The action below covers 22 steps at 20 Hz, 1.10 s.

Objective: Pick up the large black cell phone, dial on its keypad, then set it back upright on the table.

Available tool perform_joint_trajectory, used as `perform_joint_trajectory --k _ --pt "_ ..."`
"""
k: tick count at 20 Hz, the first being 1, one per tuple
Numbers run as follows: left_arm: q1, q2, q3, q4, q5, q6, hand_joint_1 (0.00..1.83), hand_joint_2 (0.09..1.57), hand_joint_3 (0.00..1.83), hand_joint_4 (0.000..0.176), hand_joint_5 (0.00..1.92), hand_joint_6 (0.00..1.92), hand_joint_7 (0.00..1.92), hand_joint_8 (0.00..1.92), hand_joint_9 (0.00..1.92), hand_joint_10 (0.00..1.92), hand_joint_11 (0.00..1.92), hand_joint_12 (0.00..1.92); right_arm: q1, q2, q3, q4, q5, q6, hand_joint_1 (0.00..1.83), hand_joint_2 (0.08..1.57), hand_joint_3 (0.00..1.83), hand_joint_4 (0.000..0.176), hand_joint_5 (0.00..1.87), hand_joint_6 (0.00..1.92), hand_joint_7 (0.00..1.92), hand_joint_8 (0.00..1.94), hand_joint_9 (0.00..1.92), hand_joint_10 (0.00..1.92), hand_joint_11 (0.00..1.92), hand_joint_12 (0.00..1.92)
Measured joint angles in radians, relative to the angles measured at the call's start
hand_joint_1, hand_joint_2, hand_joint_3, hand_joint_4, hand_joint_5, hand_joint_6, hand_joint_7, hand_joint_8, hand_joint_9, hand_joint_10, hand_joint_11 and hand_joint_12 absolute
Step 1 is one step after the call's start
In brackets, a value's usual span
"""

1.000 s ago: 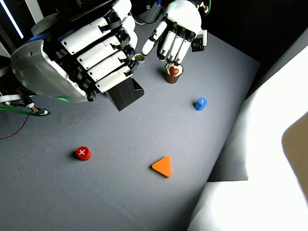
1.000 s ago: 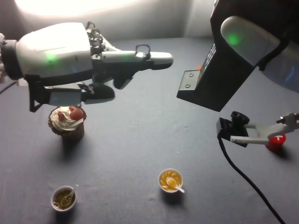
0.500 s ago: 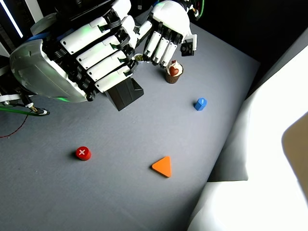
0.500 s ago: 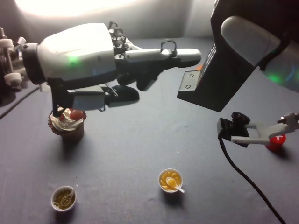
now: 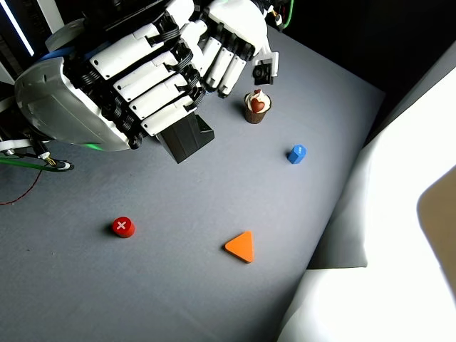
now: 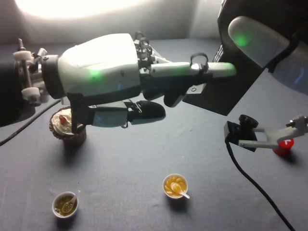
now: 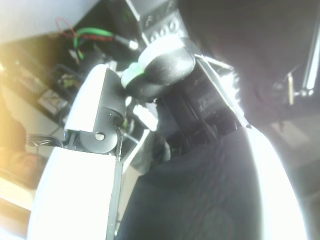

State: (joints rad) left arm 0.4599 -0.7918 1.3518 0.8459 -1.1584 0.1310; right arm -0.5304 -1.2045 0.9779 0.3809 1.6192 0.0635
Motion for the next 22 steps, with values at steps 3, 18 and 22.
perform_joint_trajectory --k 3,18,22 --pt "0.0 -0.011 0.044 -0.014 0.01 0.011 1.3 1.3 0.0 0.134 0.04 0.0 0.62 1.63 0.86 1.92 0.96 1.92 0.0 0.0 0.0 0.0 0.0 0.0 1.36 1.15 0.0 0.0 0.88 1.12 0.9 1.06 0.83 1.35 0.69 1.38" --pt "0.042 -0.043 0.223 -0.019 -0.011 -0.033 1.3 1.3 0.0 0.147 0.04 0.0 0.62 1.64 0.88 1.92 1.0 1.92 0.0 0.003 0.001 -0.003 0.0 -0.002 1.49 1.13 0.0 0.0 0.87 1.05 0.92 0.94 0.91 1.15 0.74 1.67" --pt "0.069 -0.045 0.323 -0.063 -0.016 -0.038 1.3 1.29 0.0 0.122 0.04 0.0 0.64 1.61 0.87 1.92 0.98 1.92 0.0 0.003 0.001 0.0 -0.001 -0.002 1.49 1.13 0.0 0.0 0.87 1.05 0.93 0.94 0.91 1.15 0.73 1.68"
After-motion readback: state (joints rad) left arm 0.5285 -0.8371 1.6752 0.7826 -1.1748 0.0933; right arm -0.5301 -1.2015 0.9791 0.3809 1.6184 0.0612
